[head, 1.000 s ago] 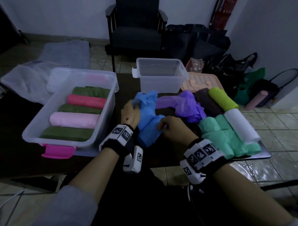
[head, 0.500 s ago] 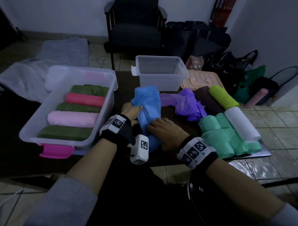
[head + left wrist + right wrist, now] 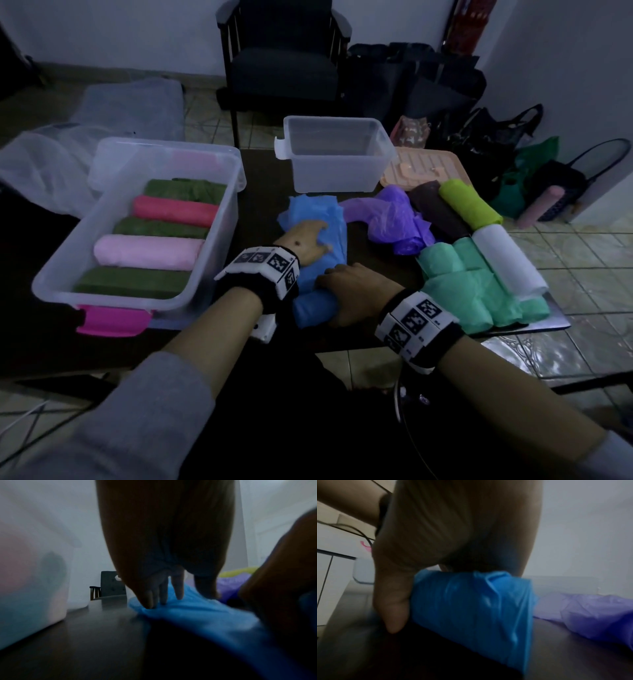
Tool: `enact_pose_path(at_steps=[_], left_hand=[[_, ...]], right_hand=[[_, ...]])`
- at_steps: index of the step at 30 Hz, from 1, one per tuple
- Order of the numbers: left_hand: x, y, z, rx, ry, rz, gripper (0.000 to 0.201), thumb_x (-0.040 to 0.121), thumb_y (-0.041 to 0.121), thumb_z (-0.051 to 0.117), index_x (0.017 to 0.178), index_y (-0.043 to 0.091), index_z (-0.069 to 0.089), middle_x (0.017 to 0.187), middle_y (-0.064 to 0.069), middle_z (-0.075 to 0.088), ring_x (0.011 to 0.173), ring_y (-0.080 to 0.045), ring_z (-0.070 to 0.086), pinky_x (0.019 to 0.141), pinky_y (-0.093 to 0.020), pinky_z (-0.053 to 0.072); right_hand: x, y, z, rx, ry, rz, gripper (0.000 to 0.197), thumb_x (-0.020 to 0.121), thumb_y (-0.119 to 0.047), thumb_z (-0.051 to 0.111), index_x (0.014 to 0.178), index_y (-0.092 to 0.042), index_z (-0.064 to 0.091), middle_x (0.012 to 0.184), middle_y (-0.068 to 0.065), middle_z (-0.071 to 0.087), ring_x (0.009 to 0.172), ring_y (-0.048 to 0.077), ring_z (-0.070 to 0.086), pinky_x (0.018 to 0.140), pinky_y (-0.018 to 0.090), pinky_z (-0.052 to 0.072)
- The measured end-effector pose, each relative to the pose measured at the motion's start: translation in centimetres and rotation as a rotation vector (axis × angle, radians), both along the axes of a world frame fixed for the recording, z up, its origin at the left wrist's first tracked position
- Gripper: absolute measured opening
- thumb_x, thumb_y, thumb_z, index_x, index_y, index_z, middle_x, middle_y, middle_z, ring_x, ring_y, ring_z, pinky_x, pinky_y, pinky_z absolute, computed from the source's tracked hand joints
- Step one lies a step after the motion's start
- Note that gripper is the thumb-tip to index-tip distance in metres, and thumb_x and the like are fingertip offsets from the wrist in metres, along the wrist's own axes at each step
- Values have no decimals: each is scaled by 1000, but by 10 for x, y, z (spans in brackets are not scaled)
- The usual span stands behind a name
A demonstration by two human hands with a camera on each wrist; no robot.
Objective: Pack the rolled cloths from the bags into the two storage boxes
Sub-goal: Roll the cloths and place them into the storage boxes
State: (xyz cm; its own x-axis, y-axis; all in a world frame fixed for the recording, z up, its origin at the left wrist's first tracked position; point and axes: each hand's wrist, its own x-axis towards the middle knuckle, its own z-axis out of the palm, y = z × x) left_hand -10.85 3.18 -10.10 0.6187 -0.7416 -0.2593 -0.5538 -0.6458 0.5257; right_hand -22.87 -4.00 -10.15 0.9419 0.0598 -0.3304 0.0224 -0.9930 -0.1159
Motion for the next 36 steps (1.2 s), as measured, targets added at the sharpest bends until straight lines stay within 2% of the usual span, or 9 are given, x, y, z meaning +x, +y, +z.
enact_pose_path(at_steps=[3, 6, 14, 18, 21, 26, 29, 32, 36], left_hand=[[5, 4, -17, 263, 13, -162, 69, 96, 42, 44, 150, 15, 12, 158, -9, 4, 146, -23, 6, 116, -32, 8], [5, 6, -26, 333, -5, -246, 73, 97, 47, 35, 150, 14, -2, 157, -11, -14, 145, -25, -10, 117, -37, 0], [0, 3, -27, 398, -94, -262, 83, 94, 52, 38, 150, 12, -8, 156, -13, -19, 145, -26, -14, 118, -42, 2], [0, 2, -28, 409, -101, -258, 81, 95, 52, 36, 150, 13, -8, 156, -12, -19, 145, -25, -14, 118, -43, 3], [3, 5, -27, 369, -74, -258, 81, 94, 51, 39, 150, 13, -6, 156, -11, -17, 145, -25, -12, 118, -40, 2], [7, 18, -20, 190, -8, -180, 78, 93, 40, 50, 151, 13, 4, 158, -9, -6, 146, -21, -3, 117, -33, 4], [3, 28, -13, 36, -69, -19, 62, 93, 35, 53, 146, 13, 28, 155, -9, 16, 143, -23, 18, 116, -34, 16], [-7, 41, -4, -79, -60, 114, 30, 91, 28, 56, 118, 15, 60, 126, -8, 54, 116, -23, 52, 102, -36, 41], [-21, 58, 10, -121, 15, 190, 13, 87, 25, 59, 89, 20, 71, 103, -4, 70, 99, -21, 64, 92, -34, 50]], right_hand=[[-3, 1, -6, 56, 33, -35, 51, 72, -43, 70, 117, -22, 56, 116, 5, 61, 108, 24, 58, 90, 33, 45], [-4, 0, -7, 108, 80, -64, 49, 71, -38, 72, 115, -22, 57, 116, 6, 61, 107, 26, 59, 88, 31, 46], [-6, 3, -9, 155, 115, -78, 53, 71, -35, 76, 117, -18, 56, 118, 8, 59, 107, 26, 57, 84, 27, 44], [-8, 0, -8, 226, 91, -105, 72, 68, -32, 81, 126, -14, 41, 120, 4, 55, 107, 20, 54, 83, 22, 37], [-9, 0, -8, 237, 75, -130, 68, 63, -36, 84, 117, -14, 48, 116, 4, 56, 104, 21, 55, 83, 25, 40], [-4, -7, -6, 298, 56, -128, 60, 66, -41, 82, 115, -12, 62, 112, 5, 53, 103, 19, 50, 85, 22, 36], [-2, -13, -4, 364, 68, -215, 67, 68, -42, 80, 125, -19, 52, 108, -3, 53, 102, 13, 48, 94, 26, 38], [2, -18, -4, 398, 75, -259, 53, 72, -41, 77, 113, -19, 53, 105, -3, 55, 98, 14, 51, 85, 25, 41], [12, -22, -3, 314, 100, -206, 46, 85, -46, 61, 118, -14, 60, 115, 8, 55, 108, 22, 50, 90, 28, 37]])
